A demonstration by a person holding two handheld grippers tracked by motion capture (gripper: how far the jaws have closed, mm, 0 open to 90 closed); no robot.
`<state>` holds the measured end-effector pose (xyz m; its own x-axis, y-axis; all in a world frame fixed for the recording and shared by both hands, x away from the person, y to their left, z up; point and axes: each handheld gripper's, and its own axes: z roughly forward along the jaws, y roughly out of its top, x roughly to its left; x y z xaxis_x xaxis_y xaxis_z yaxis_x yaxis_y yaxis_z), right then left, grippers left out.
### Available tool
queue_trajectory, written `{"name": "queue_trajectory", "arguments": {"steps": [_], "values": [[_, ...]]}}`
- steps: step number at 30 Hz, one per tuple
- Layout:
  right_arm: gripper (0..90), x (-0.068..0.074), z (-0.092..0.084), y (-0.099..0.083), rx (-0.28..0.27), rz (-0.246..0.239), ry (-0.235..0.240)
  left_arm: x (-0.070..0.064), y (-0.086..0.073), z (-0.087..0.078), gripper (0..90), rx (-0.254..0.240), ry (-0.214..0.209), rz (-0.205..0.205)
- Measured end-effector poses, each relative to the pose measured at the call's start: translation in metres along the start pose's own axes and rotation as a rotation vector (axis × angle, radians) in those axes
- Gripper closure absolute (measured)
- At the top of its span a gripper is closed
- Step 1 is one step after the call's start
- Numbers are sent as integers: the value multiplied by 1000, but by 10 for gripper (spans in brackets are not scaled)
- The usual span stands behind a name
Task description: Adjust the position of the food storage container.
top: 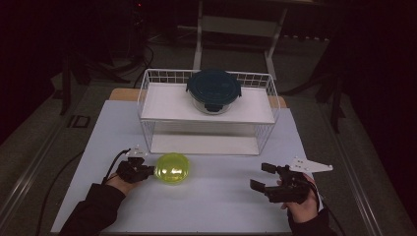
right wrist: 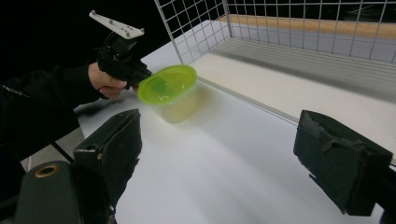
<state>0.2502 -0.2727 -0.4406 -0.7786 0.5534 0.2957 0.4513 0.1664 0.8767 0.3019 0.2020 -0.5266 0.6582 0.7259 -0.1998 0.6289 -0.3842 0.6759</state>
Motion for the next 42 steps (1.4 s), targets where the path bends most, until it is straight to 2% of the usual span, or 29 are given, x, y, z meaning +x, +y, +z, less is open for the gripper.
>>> {"name": "queue_trajectory", "arguments": {"steps": [13,23,32,42], "values": [[148,1,1,0,3,0,1,-12,10,15,886,14,-29,31],[148,1,2,0,6,1,2,-29,24,34,886,24,-74,68],[148,0,2,-1,9,1,2,-48,30,45,886,39,-109,103],[148,1,3,-1,14,-1,0,-60,35,60,886,51,-129,112]]}}
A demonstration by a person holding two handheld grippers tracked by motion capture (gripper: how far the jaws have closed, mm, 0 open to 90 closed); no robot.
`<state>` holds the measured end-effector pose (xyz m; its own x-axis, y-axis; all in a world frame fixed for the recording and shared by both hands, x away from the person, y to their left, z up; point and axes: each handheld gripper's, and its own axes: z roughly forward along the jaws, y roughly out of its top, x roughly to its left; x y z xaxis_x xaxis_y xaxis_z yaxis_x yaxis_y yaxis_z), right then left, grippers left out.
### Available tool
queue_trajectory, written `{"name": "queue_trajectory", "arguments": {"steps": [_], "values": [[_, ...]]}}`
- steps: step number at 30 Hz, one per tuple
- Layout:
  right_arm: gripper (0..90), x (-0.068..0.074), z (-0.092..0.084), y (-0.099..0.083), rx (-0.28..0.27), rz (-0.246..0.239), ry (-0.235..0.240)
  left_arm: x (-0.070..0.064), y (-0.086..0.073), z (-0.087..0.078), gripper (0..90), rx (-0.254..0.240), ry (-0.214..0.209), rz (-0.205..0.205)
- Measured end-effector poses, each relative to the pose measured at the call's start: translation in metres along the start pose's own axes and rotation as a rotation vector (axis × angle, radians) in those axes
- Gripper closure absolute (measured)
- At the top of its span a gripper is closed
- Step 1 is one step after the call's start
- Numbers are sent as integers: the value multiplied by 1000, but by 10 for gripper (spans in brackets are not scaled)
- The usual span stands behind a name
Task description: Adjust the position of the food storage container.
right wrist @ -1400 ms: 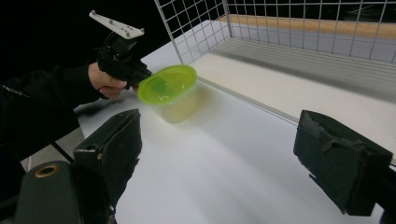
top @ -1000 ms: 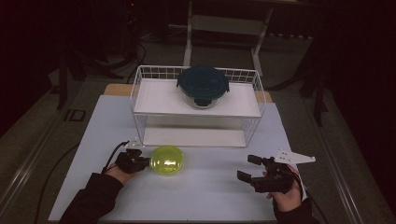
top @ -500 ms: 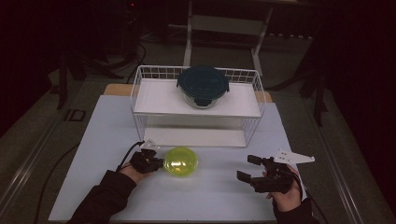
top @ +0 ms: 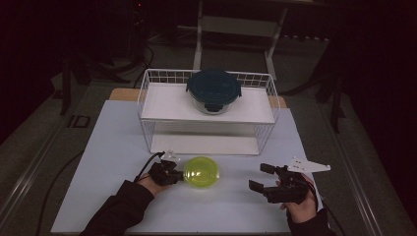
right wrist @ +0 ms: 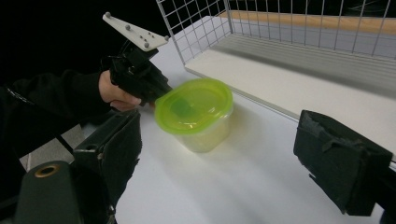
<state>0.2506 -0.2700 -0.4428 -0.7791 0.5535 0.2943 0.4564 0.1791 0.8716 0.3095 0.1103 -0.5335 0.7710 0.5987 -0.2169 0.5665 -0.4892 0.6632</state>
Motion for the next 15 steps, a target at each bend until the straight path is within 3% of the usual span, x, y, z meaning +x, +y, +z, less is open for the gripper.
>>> {"name": "queue_trajectory", "arguments": {"steps": [8,15], "values": [[148,0,0,0,0,-2,0,-5,6,5,885,8,-8,14],[148,1,0,0,2,-3,-2,-1,0,-5,883,2,-8,-8]]}}
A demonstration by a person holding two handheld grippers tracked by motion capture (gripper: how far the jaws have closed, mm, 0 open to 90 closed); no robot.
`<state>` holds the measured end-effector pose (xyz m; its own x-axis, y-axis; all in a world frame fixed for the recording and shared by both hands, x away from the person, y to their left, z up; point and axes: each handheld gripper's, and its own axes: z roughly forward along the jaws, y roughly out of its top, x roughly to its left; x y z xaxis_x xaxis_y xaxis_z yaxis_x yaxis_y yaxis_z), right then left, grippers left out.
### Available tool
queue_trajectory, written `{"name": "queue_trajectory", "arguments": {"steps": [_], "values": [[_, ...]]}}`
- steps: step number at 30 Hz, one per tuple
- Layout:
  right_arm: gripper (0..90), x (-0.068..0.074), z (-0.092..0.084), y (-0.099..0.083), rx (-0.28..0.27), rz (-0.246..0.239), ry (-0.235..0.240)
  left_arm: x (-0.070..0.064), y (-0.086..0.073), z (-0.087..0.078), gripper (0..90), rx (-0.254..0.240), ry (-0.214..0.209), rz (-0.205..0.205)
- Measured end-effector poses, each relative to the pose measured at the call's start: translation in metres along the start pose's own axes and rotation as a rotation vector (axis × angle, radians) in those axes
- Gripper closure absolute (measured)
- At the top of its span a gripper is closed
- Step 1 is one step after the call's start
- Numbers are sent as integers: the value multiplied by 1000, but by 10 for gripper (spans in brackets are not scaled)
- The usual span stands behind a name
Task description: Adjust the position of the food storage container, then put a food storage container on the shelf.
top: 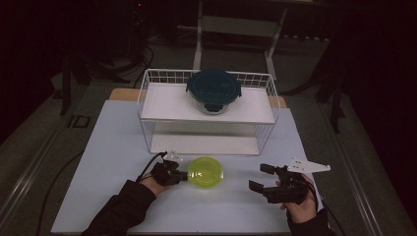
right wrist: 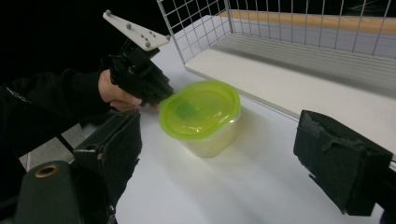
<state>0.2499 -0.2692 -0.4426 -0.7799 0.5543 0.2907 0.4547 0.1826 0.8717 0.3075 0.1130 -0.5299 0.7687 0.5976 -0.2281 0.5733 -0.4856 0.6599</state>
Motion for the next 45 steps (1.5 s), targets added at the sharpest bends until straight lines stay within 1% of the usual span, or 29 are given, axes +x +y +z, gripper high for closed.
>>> {"name": "queue_trajectory", "arguments": {"steps": [1,4,6,7,8,9,10,11,12,13,14,15,17,21,24,25,26,29,30,31,32,34,35,37,38,40,42,44,45], "values": [[148,0,0,0,1,-1,1,1,-1,-2,882,-7,1,-12],[148,1,1,0,4,-10,-5,3,-3,-13,881,-16,6,-22],[148,1,1,0,4,-11,-5,3,-3,-13,878,-16,6,-22],[152,2,1,0,0,-12,-4,4,-3,-22,821,-34,15,-23],[153,3,2,0,-3,-17,-6,4,-3,-30,786,-46,10,-24],[154,4,2,1,-6,-29,-7,5,-2,-34,756,-49,13,-18],[155,5,3,1,-6,-38,-6,5,-1,-38,737,-61,11,-23],[155,5,3,1,-6,-38,-6,5,-1,-38,711,-61,11,-23],[155,6,3,1,-6,-48,-8,5,-1,-38,711,-61,11,-23],[165,8,5,2,-5,-71,-23,4,0,-45,639,-81,-6,-40],[164,8,5,2,-6,-76,-30,3,2,-48,611,-86,-8,-41],[160,9,5,2,-10,-78,-29,0,4,-53,577,-99,-19,-40],[157,8,5,3,-15,-77,-31,-1,5,-56,563,-105,-18,-38],[146,8,5,2,-29,-72,-34,-4,11,-64,467,-129,-17,-40],[140,9,8,2,-15,-67,-39,-5,17,-68,396,-144,-29,-52],[140,9,8,2,-15,-67,-39,-6,18,-69,396,-150,-34,-59],[137,9,10,2,-6,-65,-42,-6,20,-70,351,-152,-42,-61],[128,10,13,2,9,-62,-53,-9,25,-70,346,-154,-56,-74],[124,10,15,2,13,-54,-49,-9,27,-70,324,-151,-60,-78],[113,10,17,2,11,-45,-53,-9,29,-69,320,-147,-68,-86],[113,11,22,4,29,-38,-66,-10,31,-69,319,-151,-70,-92],[113,10,26,4,39,-35,-67,-11,34,-68,319,-155,-84,-102],[113,11,32,5,51,-21,-82,-11,36,-67,314,-158,-86,-108],[113,10,36,6,60,-17,-80,-11,39,-66,314,-157,-99,-125],[130,10,42,7,70,-11,-79,-12,40,-64,314,-159,-97,-129],[131,9,45,7,76,-5,-74,-13,42,-61,314,-155,-101,-134],[139,8,52,9,91,3,-75,-14,43,-58,314,-140,-87,-135],[150,5,58,10,101,24,-74,-13,43,-53,315,-124,-84,-137],[177,2,65,11,116,48,-76,-11,42,-49,314,-119,-84,-166]]}}
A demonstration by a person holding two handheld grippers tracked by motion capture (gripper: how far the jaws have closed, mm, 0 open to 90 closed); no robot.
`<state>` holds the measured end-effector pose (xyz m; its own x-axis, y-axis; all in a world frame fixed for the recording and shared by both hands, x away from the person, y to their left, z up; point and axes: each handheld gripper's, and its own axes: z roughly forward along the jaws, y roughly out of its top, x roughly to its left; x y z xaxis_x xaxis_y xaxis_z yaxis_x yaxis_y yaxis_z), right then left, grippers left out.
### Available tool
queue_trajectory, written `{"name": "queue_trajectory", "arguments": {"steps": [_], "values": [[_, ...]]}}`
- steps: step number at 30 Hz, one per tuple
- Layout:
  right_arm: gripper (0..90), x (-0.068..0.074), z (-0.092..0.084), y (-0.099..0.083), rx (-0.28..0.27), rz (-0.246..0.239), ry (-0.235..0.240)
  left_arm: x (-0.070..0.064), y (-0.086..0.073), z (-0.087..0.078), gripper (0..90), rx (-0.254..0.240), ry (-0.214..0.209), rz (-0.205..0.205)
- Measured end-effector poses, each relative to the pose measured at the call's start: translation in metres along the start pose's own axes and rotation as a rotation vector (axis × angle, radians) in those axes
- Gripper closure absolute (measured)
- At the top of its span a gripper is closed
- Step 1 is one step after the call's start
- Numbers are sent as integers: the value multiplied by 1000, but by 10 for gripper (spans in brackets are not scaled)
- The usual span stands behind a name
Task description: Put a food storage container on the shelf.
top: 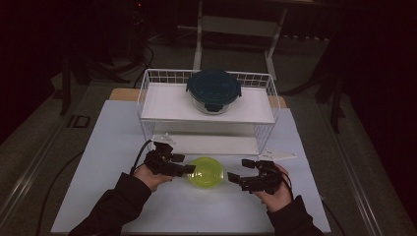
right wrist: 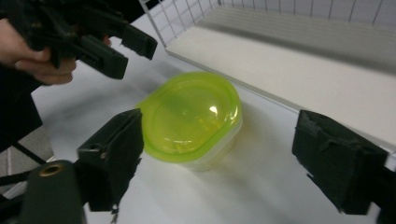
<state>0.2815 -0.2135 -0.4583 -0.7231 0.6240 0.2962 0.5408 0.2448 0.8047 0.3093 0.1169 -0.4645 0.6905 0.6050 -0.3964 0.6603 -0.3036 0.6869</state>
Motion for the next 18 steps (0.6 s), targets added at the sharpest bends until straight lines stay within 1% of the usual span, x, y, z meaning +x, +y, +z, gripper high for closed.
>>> {"name": "queue_trajectory", "arguments": {"steps": [1,2,3,4,5,6,7,8,9,10,11,12,13,14,15,16,17,18], "values": [[177,0,0,0,0,0,0,0,0,0,315,0,0,0],[192,-1,4,1,13,21,2,1,-1,2,315,1,-6,-8],[215,-4,10,1,33,64,2,3,-1,3,314,7,-3,-13],[215,-4,10,1,33,64,2,4,-1,4,314,14,-8,-23],[227,-5,13,1,44,78,3,5,-2,6,314,15,-10,-35],[232,-5,16,0,57,89,-4,6,-2,7,314,19,3,-47],[255,-7,23,-1,72,114,-2,9,-3,9,321,25,7,-65],[255,-7,23,-1,72,114,-2,9,-3,9,322,25,7,-65],[266,-8,26,-2,82,130,-1,11,-4,10,322,26,7,-74],[276,-9,28,-3,87,155,1,12,-5,12,336,21,1,-94],[316,-13,32,-5,97,200,18,12,-5,12,342,21,1,-94],[330,-16,35,-6,111,239,27,15,-6,15,358,22,5,-131],[330,-16,35,-6,111,239,27,15,-6,15,377,22,5,-131],[385,-22,40,-10,125,323,66,19,-7,17,391,25,-5,-172],[385,-22,40,-10,125,323,66,19,-7,17,414,25,-5,-172],[427,-25,44,-12,142,371,74,22,-9,19,433,24,-5,-197],[427,-25,44,-12,142,371,74,22,-9,19,450,24,-5,-197],[484,-27,48,-14,154,411,93,26,-12,22,477,31,-26,-219]]}}
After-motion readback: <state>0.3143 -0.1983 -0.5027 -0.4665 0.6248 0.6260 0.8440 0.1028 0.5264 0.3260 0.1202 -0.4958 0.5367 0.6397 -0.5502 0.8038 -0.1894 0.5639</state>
